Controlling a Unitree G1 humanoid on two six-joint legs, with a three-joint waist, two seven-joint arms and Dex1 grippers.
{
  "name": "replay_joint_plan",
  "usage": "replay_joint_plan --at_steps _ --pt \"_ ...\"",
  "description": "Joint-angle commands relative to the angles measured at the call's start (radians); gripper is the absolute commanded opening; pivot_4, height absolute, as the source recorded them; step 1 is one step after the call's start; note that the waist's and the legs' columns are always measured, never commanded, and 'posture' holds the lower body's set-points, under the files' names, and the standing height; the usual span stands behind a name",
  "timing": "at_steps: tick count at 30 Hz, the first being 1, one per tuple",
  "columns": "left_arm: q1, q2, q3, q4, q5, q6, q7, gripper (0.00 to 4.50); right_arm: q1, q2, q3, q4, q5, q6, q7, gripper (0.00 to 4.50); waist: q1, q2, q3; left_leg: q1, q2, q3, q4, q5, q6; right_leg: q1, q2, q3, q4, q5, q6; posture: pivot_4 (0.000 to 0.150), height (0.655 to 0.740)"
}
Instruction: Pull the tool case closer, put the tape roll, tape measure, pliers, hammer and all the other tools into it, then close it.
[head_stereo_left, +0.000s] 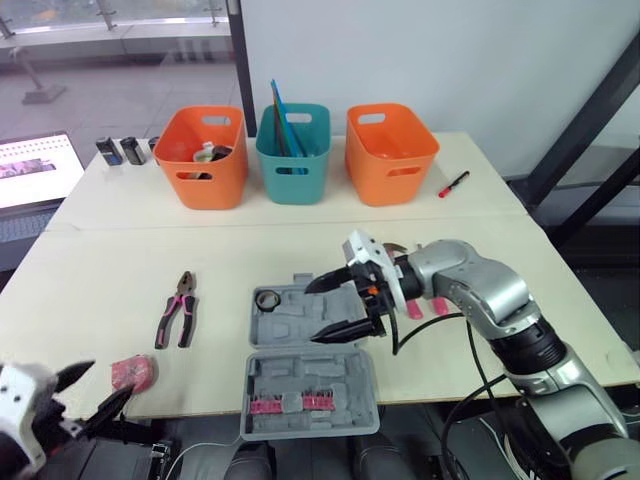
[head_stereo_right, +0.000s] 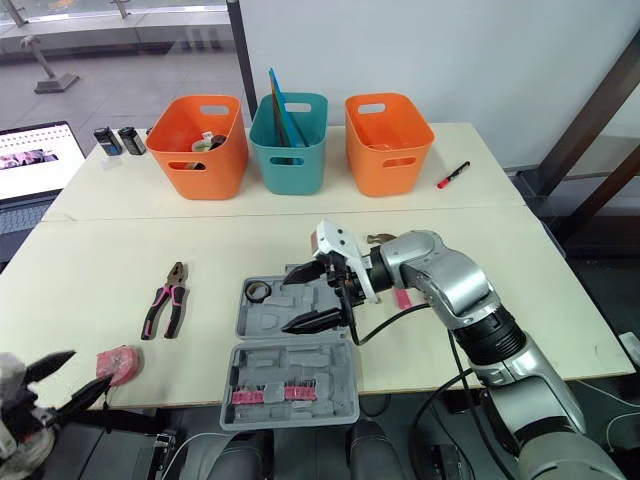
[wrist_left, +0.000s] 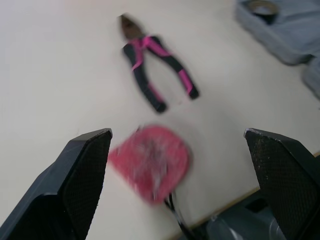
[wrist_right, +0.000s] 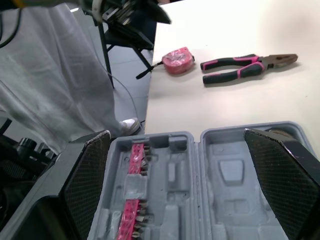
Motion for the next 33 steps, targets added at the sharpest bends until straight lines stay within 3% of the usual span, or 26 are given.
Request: replay_joint_plan --at_steps 1,9,13,22,26,33 --pt "-0.080 0.093 -0.049 0.116 0.050 -0.070 -0.139 4.44 -0.014 0.009 -0.031 -0.033 0.011 -0.010 -0.011 4.50 -0.002 0.000 0.000 -0.001 0.000 0.000 0.000 0.000 0.000 0.000 0.000 0.000 0.000 0.000 0.000 0.150 0.7364" --pt "-0.264 0.262 -0.205 0.441 0.208 -0.355 -0.393 4.44 0.004 -0.003 -0.058 -0.063 0.013 -0.005 -0.048 4.50 0.000 0.000 0.000 -0.001 0.002 0.000 -0.003 0.000 0.000 -0.003 0.002 -0.001 0.002 0.000 0.002 0.150 0.7364" --pt "-0.392 0.296 -0.274 0.658 0.289 -0.500 -0.415 4.44 0.024 -0.003 -0.063 -0.082 0.009 -0.001 -0.074 4.50 0.001 0.000 0.000 -0.001 0.002 0.000 -0.002 0.000 0.001 -0.003 0.002 -0.001 0.003 0.000 0.001 0.150 0.7364" --pt "-0.685 0.275 -0.439 0.991 0.416 -0.615 -0.393 4.44 0.024 -0.005 -0.067 -0.090 0.001 -0.005 -0.109 4.50 0.003 0.000 0.000 -0.001 0.002 0.000 0.000 0.001 0.001 -0.002 0.003 -0.001 0.005 0.002 0.005 0.150 0.7364" --pt "-0.720 0.269 -0.464 1.051 0.414 -0.622 -0.431 4.44 0.024 -0.012 -0.068 -0.090 0.000 -0.005 -0.113 4.50 0.000 0.000 0.000 0.001 0.002 0.000 -0.001 0.001 0.001 -0.002 0.003 -0.001 0.009 0.001 0.007 0.150 0.7364" --pt "-0.700 0.251 -0.421 0.972 0.314 -0.571 -0.492 4.44 0.035 -0.029 -0.060 -0.090 -0.015 -0.004 -0.121 4.50 0.001 0.000 0.000 0.005 0.003 -0.001 0.000 0.001 0.002 -0.002 0.004 -0.001 0.018 -0.002 0.004 0.150 0.7364"
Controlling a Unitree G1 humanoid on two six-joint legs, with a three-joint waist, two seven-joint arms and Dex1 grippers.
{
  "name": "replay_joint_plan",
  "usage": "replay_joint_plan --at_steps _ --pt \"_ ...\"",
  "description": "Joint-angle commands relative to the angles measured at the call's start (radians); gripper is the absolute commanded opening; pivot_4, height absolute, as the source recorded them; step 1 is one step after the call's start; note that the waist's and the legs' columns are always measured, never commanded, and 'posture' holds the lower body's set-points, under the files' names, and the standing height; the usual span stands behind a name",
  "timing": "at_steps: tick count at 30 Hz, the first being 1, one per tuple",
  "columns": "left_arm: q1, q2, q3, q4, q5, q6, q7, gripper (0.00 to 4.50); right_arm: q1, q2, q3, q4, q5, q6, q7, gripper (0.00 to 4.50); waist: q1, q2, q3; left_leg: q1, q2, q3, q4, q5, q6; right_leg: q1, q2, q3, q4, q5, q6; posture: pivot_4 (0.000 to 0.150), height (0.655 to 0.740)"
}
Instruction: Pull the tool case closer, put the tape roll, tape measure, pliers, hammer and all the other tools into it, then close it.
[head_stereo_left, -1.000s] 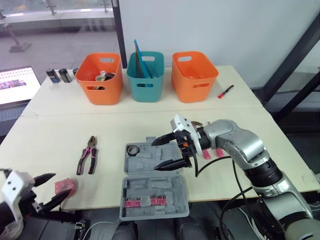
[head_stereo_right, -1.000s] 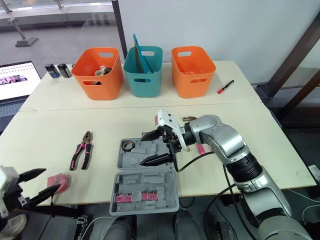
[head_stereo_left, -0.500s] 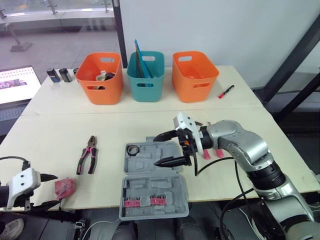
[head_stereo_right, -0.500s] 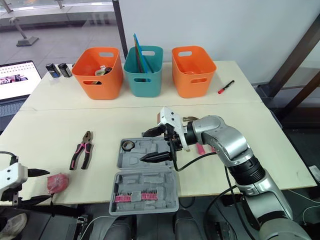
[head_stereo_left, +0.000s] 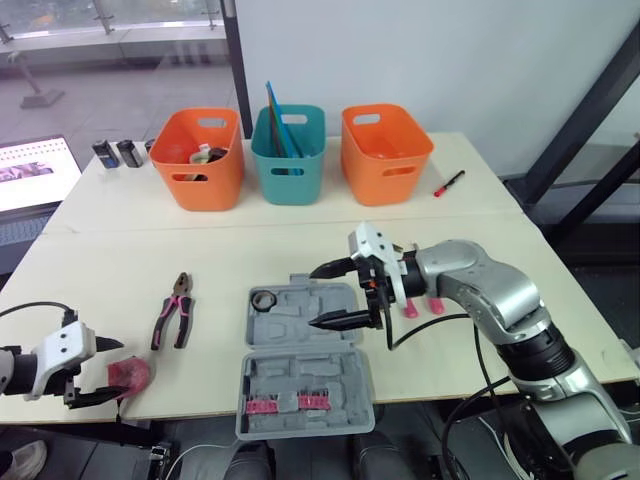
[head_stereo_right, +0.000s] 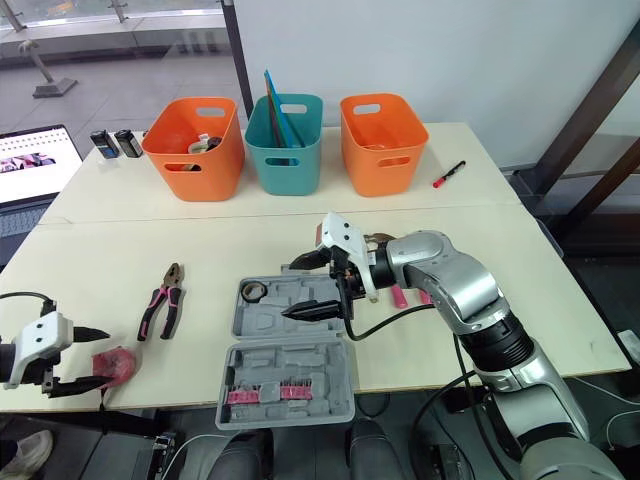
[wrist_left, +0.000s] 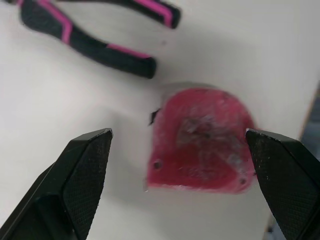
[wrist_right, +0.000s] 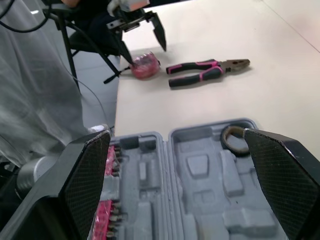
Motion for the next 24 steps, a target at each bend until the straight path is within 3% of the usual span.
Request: replay_joint_plan --at_steps 1,11,21,24 --pt "0.010 0.008 0.033 -0.049 -0.053 0.041 -0.018 4.44 -0.003 -0.007 -0.017 -0.029 -0.002 -0.009 -0.002 4.50 0.000 0.000 0.000 0.000 0.000 0.000 0.000 0.000 0.000 0.000 0.000 0.000 0.000 0.000 0.000 0.150 0.7364" --pt "0.047 0.009 0.007 -0.037 -0.016 0.009 0.012 4.44 0.011 -0.005 0.006 -0.011 -0.026 -0.035 0.014 4.50 0.000 0.000 0.000 0.000 0.000 0.000 0.000 0.000 0.000 0.000 0.001 0.000 0.000 0.000 0.000 0.150 0.7364" --pt "-0.018 -0.001 -0.019 0.126 0.047 -0.054 0.092 4.44 0.010 0.005 0.006 -0.004 -0.035 -0.038 0.021 4.50 0.001 0.000 0.000 0.000 0.000 0.000 0.000 0.000 0.000 0.000 0.001 0.000 0.000 0.000 0.000 0.150 0.7364" --pt "-0.043 -0.014 -0.019 0.135 0.040 -0.046 0.071 3.52 0.011 0.009 0.011 -0.001 -0.038 -0.040 0.025 4.50 0.002 0.000 0.000 0.000 0.000 0.000 0.000 0.000 0.000 0.000 0.001 0.000 0.000 0.000 0.000 0.150 0.7364"
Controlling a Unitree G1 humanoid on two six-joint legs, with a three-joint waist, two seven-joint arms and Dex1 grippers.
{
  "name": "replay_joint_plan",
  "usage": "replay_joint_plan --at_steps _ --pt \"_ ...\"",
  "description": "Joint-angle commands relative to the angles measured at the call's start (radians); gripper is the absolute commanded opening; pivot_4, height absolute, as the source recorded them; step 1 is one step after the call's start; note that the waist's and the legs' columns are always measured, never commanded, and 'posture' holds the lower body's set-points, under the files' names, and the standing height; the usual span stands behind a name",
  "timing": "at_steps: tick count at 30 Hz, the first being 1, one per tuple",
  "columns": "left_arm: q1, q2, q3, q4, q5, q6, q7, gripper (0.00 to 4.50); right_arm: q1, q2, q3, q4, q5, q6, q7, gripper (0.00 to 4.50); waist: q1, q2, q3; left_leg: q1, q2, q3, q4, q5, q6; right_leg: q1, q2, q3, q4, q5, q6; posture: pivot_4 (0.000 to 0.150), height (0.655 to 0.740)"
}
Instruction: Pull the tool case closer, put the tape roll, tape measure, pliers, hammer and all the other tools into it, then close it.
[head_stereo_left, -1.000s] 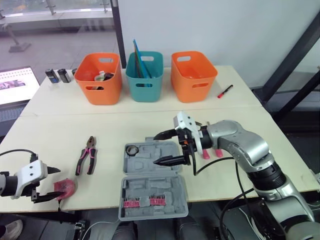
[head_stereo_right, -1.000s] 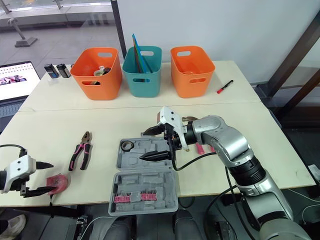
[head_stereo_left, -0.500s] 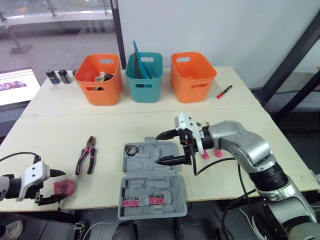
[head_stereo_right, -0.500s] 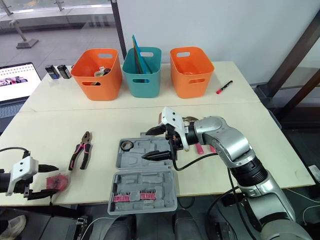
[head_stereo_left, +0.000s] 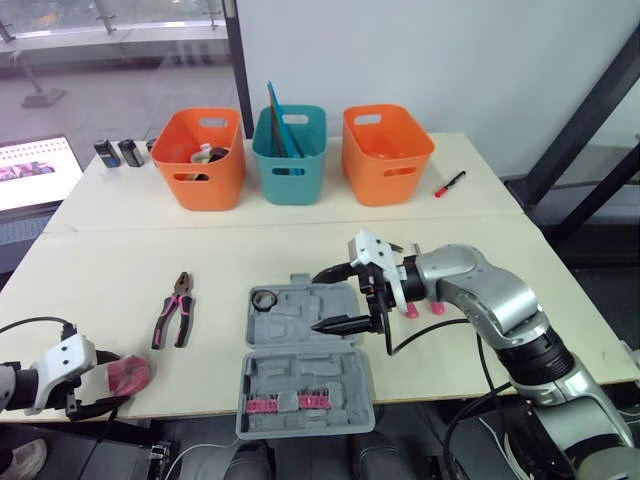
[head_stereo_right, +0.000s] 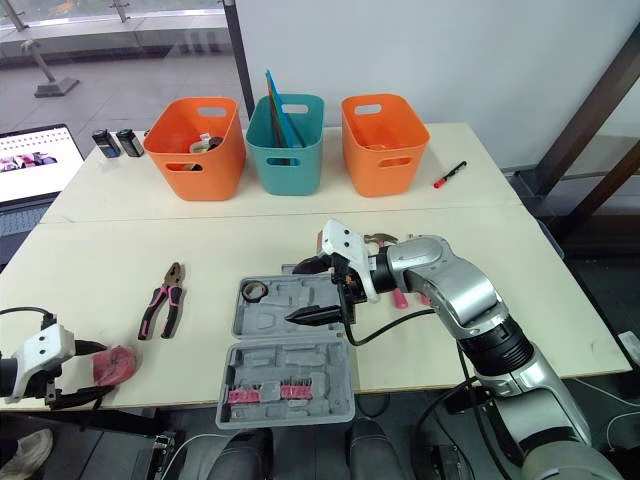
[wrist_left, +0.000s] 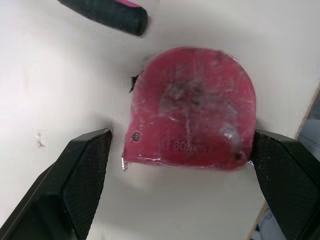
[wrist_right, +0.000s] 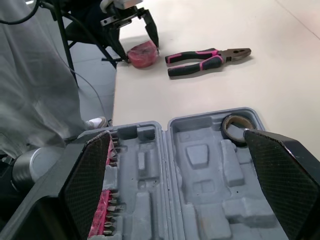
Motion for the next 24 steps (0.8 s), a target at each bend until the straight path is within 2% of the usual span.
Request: replay_joint_plan --at_steps 1,5,9,12,15,20,22,24 --pt "-0.023 -0.008 0.000 0.008 -0.008 0.002 -0.021 3.12 -0.008 0.008 -0.003 -0.007 0.002 -0.016 0.008 4.50 0.001 0.000 0.000 0.000 0.000 0.000 0.000 0.000 0.000 0.000 0.000 0.000 0.000 0.000 0.000 0.150 0.7364" --pt "-0.025 -0.002 0.020 -0.010 -0.030 0.019 -0.043 3.03 -0.001 0.014 -0.024 -0.021 0.030 0.012 0.002 4.50 0.000 0.000 0.000 0.000 0.000 0.000 0.000 0.000 0.000 0.000 0.000 0.000 0.000 0.000 0.000 0.150 0.7364" --pt "-0.097 0.071 0.085 -0.038 -0.093 0.117 -0.065 3.03 0.001 0.021 -0.070 -0.062 0.120 0.152 -0.031 4.50 0.001 -0.001 0.000 0.000 0.000 -0.001 0.000 0.000 0.000 0.000 0.001 0.000 0.001 0.000 0.000 0.150 0.7364" --pt "-0.136 0.110 0.088 -0.148 -0.126 0.194 -0.117 3.03 0.004 0.048 -0.119 -0.072 0.139 0.153 -0.090 4.50 0.003 -0.003 0.000 -0.002 0.001 -0.003 0.001 0.000 0.000 0.000 0.002 -0.001 0.001 0.000 0.000 0.150 0.7364" --pt "-0.164 0.126 0.069 -0.338 -0.182 0.391 -0.167 3.03 0.024 0.048 -0.087 -0.106 0.066 0.089 -0.148 4.50 0.006 -0.001 0.000 -0.002 0.001 -0.002 0.001 0.000 0.000 0.000 0.001 -0.001 0.000 0.000 0.000 0.150 0.7364" --pt "-0.205 0.109 0.010 -0.666 -0.242 0.608 -0.189 3.03 -0.055 0.101 -0.155 -0.057 0.185 0.497 -0.300 4.50 -0.001 -0.002 0.000 -0.002 0.001 -0.002 0.001 0.000 0.000 0.000 0.002 -0.001 0.001 0.000 0.000 0.150 0.7364" --pt "-0.219 0.088 -0.020 -0.775 -0.257 0.677 -0.175 3.03 -0.117 0.100 -0.159 -0.003 0.243 0.631 -0.271 4.50 -0.003 -0.001 0.001 -0.002 0.001 -0.002 0.001 0.000 0.000 0.000 0.002 0.000 0.002 0.000 0.000 0.150 0.7364" --pt "-0.236 0.055 -0.059 -0.850 -0.237 0.685 -0.148 3.03 -0.166 0.191 -0.273 0.090 0.281 0.766 -0.330 4.50 -0.005 -0.001 0.000 -0.001 0.001 -0.002 0.002 0.000 0.000 0.000 0.002 0.000 0.002 0.000 0.000 0.150 0.7364"
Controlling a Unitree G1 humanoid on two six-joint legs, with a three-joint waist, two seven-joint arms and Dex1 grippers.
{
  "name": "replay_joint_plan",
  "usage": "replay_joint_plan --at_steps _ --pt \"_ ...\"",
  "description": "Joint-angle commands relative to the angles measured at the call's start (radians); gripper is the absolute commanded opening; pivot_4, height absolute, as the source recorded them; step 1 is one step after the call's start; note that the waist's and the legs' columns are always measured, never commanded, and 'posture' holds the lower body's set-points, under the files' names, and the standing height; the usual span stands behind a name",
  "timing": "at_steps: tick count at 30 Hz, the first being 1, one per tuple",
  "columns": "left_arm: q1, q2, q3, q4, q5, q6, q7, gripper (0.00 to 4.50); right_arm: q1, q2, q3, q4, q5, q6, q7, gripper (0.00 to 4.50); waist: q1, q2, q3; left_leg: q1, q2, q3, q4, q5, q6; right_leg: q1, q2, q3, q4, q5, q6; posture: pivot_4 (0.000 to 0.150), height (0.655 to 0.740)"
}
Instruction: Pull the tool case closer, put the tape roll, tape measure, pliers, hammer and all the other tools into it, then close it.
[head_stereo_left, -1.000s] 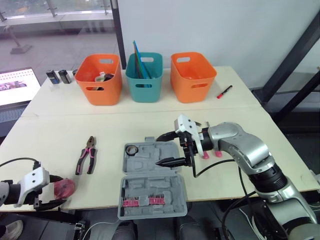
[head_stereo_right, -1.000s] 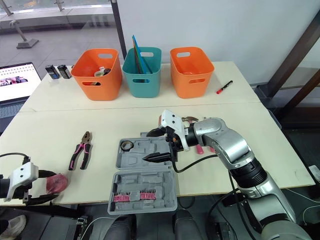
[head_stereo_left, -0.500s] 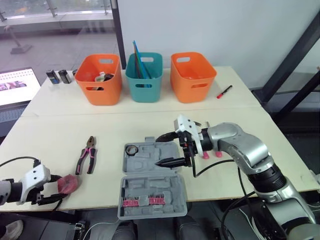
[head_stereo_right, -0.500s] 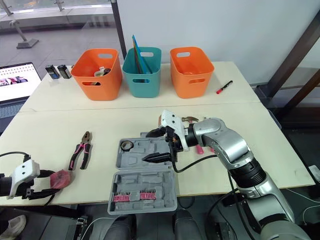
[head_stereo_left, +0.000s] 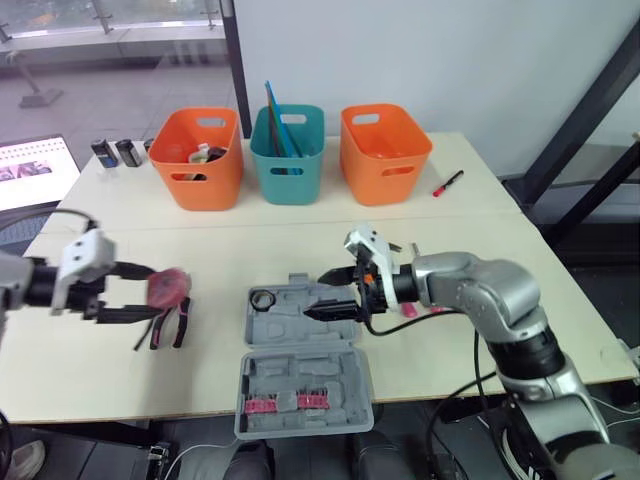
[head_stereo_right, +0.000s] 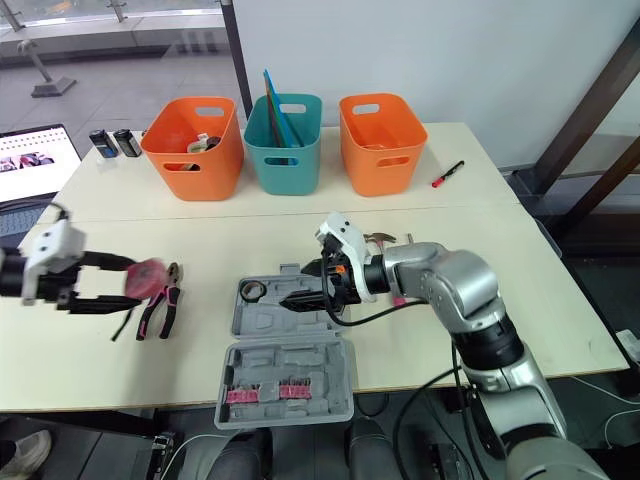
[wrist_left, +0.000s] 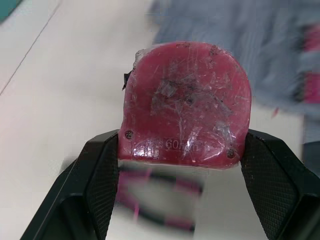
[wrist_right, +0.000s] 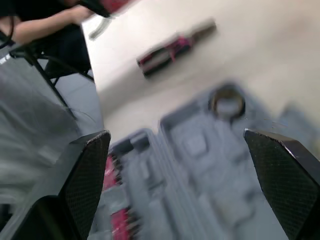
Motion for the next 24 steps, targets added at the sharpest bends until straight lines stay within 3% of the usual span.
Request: replay_joint_plan --at_steps 1,11,18,24 --pt "-0.028 -0.048 -0.061 -0.127 0.016 0.024 0.045 3.03 -0.079 0.112 -0.171 0.122 0.113 0.234 -0.068 4.50 -0.001 0.000 0.000 0.001 0.001 0.000 0.000 0.000 0.000 0.000 0.001 0.000 0.000 0.001 0.002 0.150 0.7364" --pt "-0.060 -0.168 -0.204 -0.278 0.094 0.101 0.161 3.03 -0.125 0.226 -0.282 0.504 0.600 0.301 -0.525 4.50 0.000 0.000 0.000 0.001 0.006 -0.002 0.000 0.000 0.000 0.001 0.008 0.000 0.000 0.003 0.002 0.150 0.7364" --pt "-0.081 -0.200 -0.233 -0.304 0.113 0.132 0.202 3.03 -0.091 0.279 -0.301 0.558 0.808 0.301 -0.812 4.50 -0.002 0.000 0.000 0.001 0.007 -0.002 0.000 0.000 0.000 0.001 0.010 0.000 0.000 0.003 0.002 0.150 0.7364" --pt "-0.082 -0.221 -0.254 -0.315 0.119 0.135 0.213 3.03 -0.064 0.346 -0.338 0.578 0.898 0.292 -0.985 4.50 -0.001 0.000 0.000 0.001 0.007 -0.002 0.000 0.000 0.000 0.001 0.010 0.000 0.000 0.003 0.002 0.150 0.7364"
